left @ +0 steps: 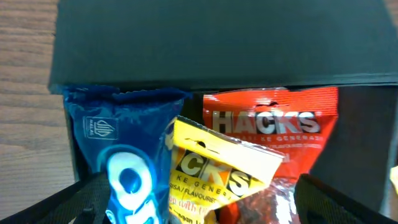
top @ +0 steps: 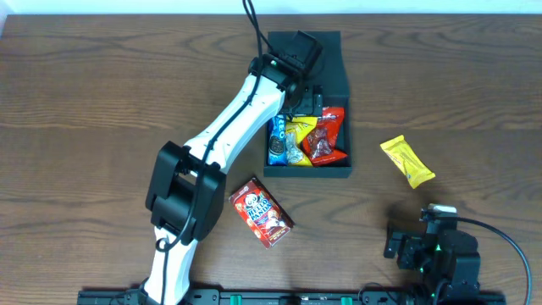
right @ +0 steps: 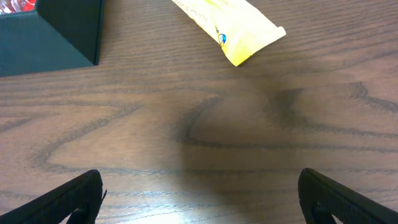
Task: Pack container
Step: 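Open the left gripper and withdraw it from the box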
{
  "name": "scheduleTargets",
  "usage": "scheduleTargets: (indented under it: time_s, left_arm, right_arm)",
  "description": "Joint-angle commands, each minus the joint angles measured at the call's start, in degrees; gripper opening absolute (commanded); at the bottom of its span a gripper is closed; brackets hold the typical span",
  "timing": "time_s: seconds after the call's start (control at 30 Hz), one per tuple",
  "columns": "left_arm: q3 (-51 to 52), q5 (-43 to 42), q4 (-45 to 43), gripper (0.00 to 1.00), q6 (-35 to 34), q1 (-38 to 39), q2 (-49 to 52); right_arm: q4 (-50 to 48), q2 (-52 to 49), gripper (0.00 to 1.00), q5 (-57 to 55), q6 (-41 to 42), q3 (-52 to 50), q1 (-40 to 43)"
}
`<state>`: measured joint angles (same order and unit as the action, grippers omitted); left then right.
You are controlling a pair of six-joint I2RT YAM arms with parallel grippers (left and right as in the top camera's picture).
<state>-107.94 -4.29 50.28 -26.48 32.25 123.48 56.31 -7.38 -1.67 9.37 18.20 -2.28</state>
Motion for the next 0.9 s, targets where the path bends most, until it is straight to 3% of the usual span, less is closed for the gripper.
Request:
scheduleTargets:
  time_s: [0.0,0.23,0.47,0.73,0.87]
  left_arm:
    - [0.04,-0.22,-0.04,0.95,0.94,0.02,1.86]
    - [0.04,0.68,-0.66,0.96,0.94,0.07,1.86]
    - [-2.03,8.39,3.72,0.95,0.83,0.46,-3.67]
    - [-2.08,17.38,17.42,0.95,-9.68,1.22,-17.68]
    - [-0.7,18.47,26.21,0.95,-20.41,3.17,-22.43]
  right_arm:
    - [0.2,0.24,0.99,0.2,-0.87,-0.13,0.33]
    - [0.2,0.24,0.99,0.2,-0.87,-0.13,0.33]
    - [0.2,0.24,0.99,0.2,-0.85,-0.13,0.33]
    - [0.2,0.24,0.99,0.2,-0.87,-0.13,0.33]
    - [0.2,0.24,0.99,0.2,-0.87,-0.13,0.33]
